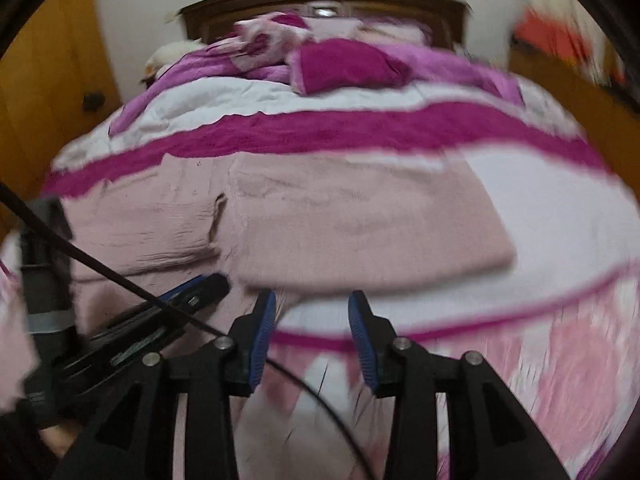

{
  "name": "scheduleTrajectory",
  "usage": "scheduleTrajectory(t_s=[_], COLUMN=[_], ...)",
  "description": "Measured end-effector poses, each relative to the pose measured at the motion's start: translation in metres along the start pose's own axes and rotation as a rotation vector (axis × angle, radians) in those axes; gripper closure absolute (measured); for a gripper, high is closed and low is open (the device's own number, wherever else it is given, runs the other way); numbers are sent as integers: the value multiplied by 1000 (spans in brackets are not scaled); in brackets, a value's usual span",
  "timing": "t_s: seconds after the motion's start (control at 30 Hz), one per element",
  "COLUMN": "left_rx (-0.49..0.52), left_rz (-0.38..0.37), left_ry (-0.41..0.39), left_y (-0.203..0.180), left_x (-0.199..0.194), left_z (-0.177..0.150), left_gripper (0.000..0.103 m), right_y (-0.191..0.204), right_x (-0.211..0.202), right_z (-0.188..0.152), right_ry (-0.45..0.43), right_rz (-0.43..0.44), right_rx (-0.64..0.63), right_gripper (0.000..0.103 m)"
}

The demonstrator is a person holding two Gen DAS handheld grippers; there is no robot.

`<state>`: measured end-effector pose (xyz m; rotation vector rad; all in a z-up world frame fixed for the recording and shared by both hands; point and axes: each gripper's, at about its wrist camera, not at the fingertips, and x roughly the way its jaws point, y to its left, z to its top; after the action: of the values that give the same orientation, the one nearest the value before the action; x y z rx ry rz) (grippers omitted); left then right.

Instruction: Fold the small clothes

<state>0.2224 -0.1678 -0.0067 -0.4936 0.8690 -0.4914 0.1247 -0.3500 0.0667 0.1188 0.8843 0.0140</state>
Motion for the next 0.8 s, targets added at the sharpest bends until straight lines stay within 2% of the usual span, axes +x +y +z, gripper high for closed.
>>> scheduleTrajectory(t_s=[0.03, 0.1, 0.2, 0.37, 0.67, 0.8], left_rx=[3, 7, 10, 15, 35, 48], left_rz=[4, 11, 16, 29, 26, 42], left_ry=[0, 1, 2, 5, 0, 0], left_y=[0, -1, -1, -5, -10, -16], left_x=[0, 1, 1, 2, 1, 1], left_z=[0, 0, -1, -1, 1, 2], left_gripper=[100, 100, 100, 100, 94, 90], right_y=[-6, -13, -16, -23, -39, -44], right_x=[-5, -10, -9, -6, 17, 18], right_z=[-7, -18, -28, -34, -25, -25], right_ry=[8, 30, 37, 4, 23, 13], right_rz=[-4, -46, -112, -36, -74, -48], right_rx=[59, 134, 154, 149, 106, 115], right_gripper=[56, 55, 55, 55, 55, 55])
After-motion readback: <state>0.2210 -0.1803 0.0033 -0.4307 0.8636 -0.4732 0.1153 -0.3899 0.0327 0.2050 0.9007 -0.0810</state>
